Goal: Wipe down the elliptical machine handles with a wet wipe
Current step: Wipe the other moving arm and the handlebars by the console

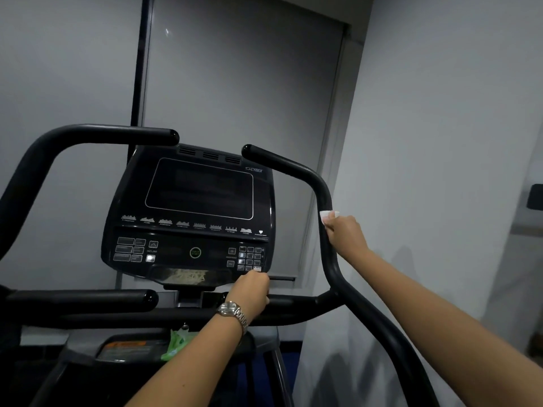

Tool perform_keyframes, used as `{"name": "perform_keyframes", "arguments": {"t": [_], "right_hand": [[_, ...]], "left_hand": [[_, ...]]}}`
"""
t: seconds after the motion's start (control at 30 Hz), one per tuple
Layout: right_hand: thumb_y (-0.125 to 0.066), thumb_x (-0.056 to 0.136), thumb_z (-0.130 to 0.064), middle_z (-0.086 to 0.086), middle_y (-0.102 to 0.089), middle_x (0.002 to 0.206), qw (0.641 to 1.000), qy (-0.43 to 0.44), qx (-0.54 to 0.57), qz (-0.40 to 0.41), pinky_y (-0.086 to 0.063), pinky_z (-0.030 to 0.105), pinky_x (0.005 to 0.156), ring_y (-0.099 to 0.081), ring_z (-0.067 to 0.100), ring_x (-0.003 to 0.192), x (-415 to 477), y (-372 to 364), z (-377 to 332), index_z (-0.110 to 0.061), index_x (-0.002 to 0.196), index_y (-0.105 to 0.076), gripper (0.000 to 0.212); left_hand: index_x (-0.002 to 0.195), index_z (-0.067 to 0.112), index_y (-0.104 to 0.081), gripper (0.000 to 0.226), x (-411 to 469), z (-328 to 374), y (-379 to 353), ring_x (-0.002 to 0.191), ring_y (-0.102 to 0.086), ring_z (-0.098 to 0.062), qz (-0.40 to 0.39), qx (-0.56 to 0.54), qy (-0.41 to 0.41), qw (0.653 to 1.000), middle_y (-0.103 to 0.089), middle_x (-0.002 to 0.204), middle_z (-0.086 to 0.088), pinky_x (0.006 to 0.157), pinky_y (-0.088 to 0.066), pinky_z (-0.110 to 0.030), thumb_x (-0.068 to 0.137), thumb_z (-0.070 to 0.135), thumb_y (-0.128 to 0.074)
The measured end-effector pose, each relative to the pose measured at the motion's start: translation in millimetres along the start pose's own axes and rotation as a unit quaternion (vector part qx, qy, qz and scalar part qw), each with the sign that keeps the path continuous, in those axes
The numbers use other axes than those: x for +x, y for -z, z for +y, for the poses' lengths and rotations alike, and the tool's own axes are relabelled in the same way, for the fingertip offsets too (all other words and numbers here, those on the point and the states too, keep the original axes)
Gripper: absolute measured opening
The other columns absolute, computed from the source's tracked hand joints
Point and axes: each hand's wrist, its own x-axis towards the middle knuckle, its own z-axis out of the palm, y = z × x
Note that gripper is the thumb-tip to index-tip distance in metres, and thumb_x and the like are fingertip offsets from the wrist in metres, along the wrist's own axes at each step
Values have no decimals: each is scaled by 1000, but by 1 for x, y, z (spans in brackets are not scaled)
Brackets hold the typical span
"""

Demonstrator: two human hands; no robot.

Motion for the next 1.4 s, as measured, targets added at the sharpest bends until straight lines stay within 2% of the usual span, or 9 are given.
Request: {"name": "perform_keyframes", "arguments": {"t": [0.3,0.47,0.57,0.63,0.8,0.87,0.97,1.17,1.4], "right_hand": [[-36,93,-12,11,-57,68,999,8,36,11,-44,32,58,-55,33,64,25,1,7,-23,66,-49,33],[-45,84,3,8,-60,82,997,66,-36,-28,-45,29,58,-60,33,68,-16,-17,15,-15,98,-61,28],[-43,86,-9,4,-63,88,995,71,-35,-57,-53,36,66,-64,30,77,-2,-26,34,-32,106,-59,34],[-45,87,-13,4,-66,93,995,77,-37,-57,-54,37,71,-65,29,81,18,-20,37,-38,113,-57,38],[-46,87,-3,1,-61,96,994,106,-17,-7,-51,31,68,-54,22,66,-3,-10,18,-20,118,-53,36],[-44,83,-4,-4,-58,118,991,126,3,-39,-53,30,77,-60,19,77,-20,-23,27,-20,118,-57,40],[-64,69,9,-13,-59,113,984,173,-22,-27,-56,30,65,-64,19,68,-12,-32,43,-29,105,-64,52],[-57,69,15,-5,-59,118,988,140,-63,8,-55,36,61,-64,31,74,20,-19,25,-23,110,-66,57],[-77,68,-3,-15,-69,107,954,291,-71,-23,-55,26,58,-64,8,104,-1,-23,42,-23,93,-74,33]], "left_hand": [[109,6,-68,24,5,1,9,103,-63,-26,-24,15,-18,999,-66,111,-12,86,-51,-30,88,17,-64],[96,9,-72,20,18,-10,28,91,-67,-21,-44,29,-51,997,-72,97,-7,83,-54,-33,84,25,-70],[97,11,-70,23,37,-22,63,84,-66,-19,59,43,-38,997,-69,90,-5,76,-55,-30,91,29,-59],[114,10,-63,26,53,-30,93,101,-61,-19,155,60,-41,985,-63,111,-6,87,-52,-31,95,25,-52],[147,2,-21,60,90,-49,158,141,-24,-29,304,173,-55,935,-22,152,-19,114,-28,-42,95,14,-48],[148,1,-12,65,101,-53,168,144,-15,-29,306,224,-47,924,-13,155,-18,116,-22,-44,94,10,-47],[149,1,-6,65,112,-53,175,146,-8,-27,276,288,-61,915,-6,157,-16,117,-18,-43,96,9,-42],[146,-4,-18,55,134,-39,174,142,-22,-28,244,311,-61,916,-17,154,-21,117,-21,-39,95,2,-36],[145,-7,-18,52,139,-39,170,141,-25,-32,242,290,-62,924,-16,152,-27,116,-25,-37,96,-3,-33]]}}
